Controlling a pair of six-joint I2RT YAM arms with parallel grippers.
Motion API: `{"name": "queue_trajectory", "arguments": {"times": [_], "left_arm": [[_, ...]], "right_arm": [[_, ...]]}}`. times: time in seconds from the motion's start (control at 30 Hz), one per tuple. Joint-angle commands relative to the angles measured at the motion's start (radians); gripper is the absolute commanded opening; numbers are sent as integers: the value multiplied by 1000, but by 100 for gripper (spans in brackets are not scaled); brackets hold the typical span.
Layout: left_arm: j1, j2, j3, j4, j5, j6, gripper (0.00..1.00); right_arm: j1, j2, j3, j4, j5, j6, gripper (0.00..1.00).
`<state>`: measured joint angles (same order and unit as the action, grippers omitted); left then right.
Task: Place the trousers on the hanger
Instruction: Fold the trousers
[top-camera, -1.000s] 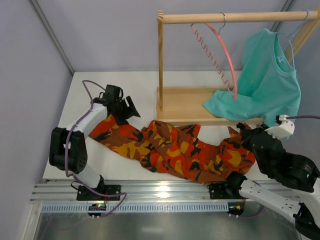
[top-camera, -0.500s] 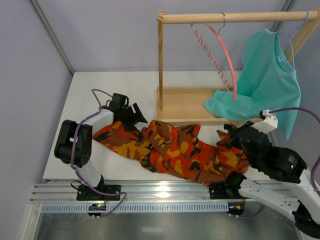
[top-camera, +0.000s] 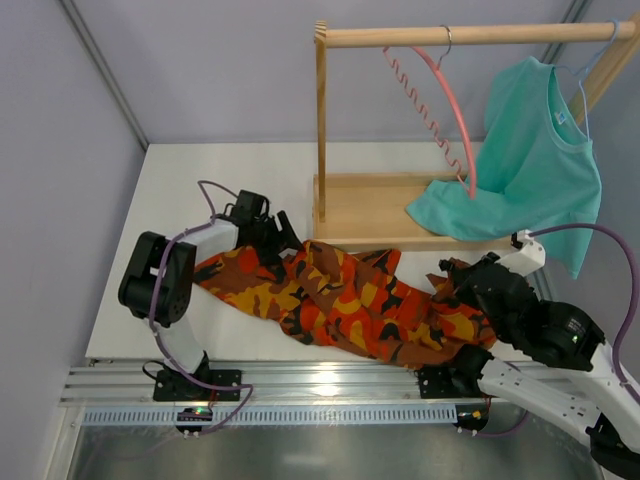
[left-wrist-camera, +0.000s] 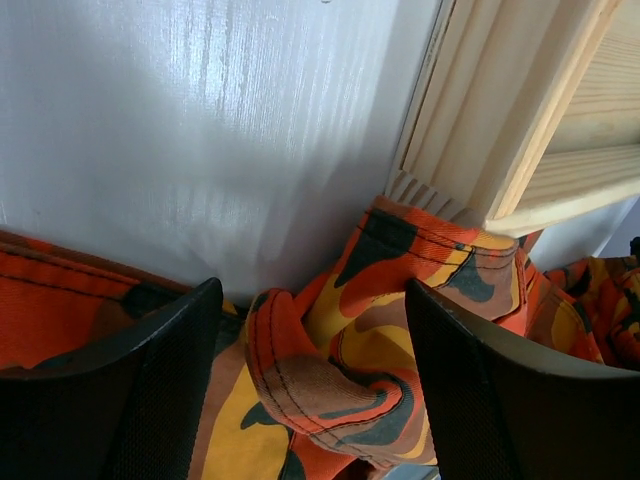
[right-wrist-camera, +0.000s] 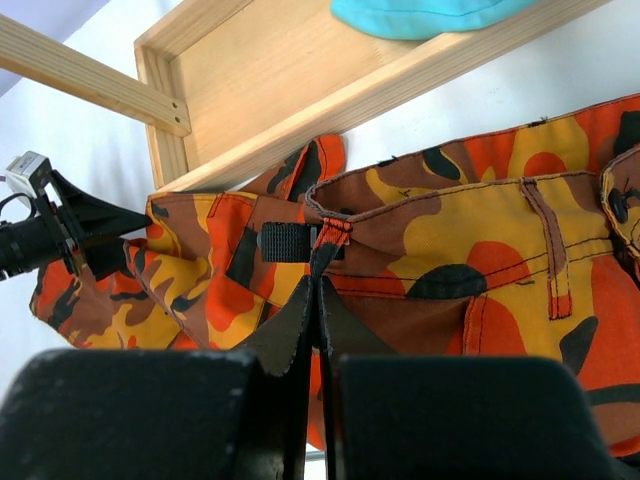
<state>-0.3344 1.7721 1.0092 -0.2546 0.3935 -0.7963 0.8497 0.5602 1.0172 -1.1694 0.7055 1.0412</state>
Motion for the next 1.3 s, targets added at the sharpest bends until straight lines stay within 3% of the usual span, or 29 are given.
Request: {"name": "queue_trajectory", "arguments": {"times": [0.0, 0.1, 0.2, 0.43, 0.5, 0.53, 0.57, 0.63, 0.67, 0.73, 0.8, 0.9, 1.03, 1.13, 1.27], "left_arm": [[-24, -68, 0, 14, -20, 22, 74], [-57, -106, -7, -11, -117, 46, 76], [-61, -96, -5, 23, -98, 34, 76], [-75, -94, -4, -61, -163, 83, 72], [-74, -99, -15, -69, -177, 98, 67], [-74, -100, -26, -63, -177, 104, 60], [-74, -102, -23, -67, -176, 115, 43], [-72, -108, 20, -116, -208, 135, 26], [-71, -114, 46, -155, -246, 143, 12], [-66, -175, 95, -300, -385, 167, 0], [-64, -291, 176, -461, -634, 186, 0], [-58, -489, 250, -619, -900, 195, 0], [-41, -629, 388, -795, -1103, 219, 0], [-40, -619, 486, -882, -1156, 232, 0], [-40, -580, 366, -842, -1076, 214, 0]], "right_arm": [[2, -46, -22, 36, -21, -20, 4], [2, -127, -71, 43, -21, -36, 4], [2, -172, -101, 71, -21, -41, 4], [2, -106, -91, 143, -47, -99, 4], [0, -73, -71, 152, -44, -107, 4], [2, -65, -59, 160, -47, -127, 4], [2, -54, -54, 168, -47, -138, 4], [2, -33, -45, 197, -29, -153, 4], [0, -20, -34, 203, -15, -165, 4], [2, 54, 42, 191, 6, -171, 4], [2, 116, 116, 139, 25, -171, 4], [2, 193, 217, 90, 84, -171, 4], [0, 228, 268, 50, 190, -158, 4], [2, 256, 291, -2, 265, -132, 4], [0, 282, 288, -67, 311, -84, 4]]}}
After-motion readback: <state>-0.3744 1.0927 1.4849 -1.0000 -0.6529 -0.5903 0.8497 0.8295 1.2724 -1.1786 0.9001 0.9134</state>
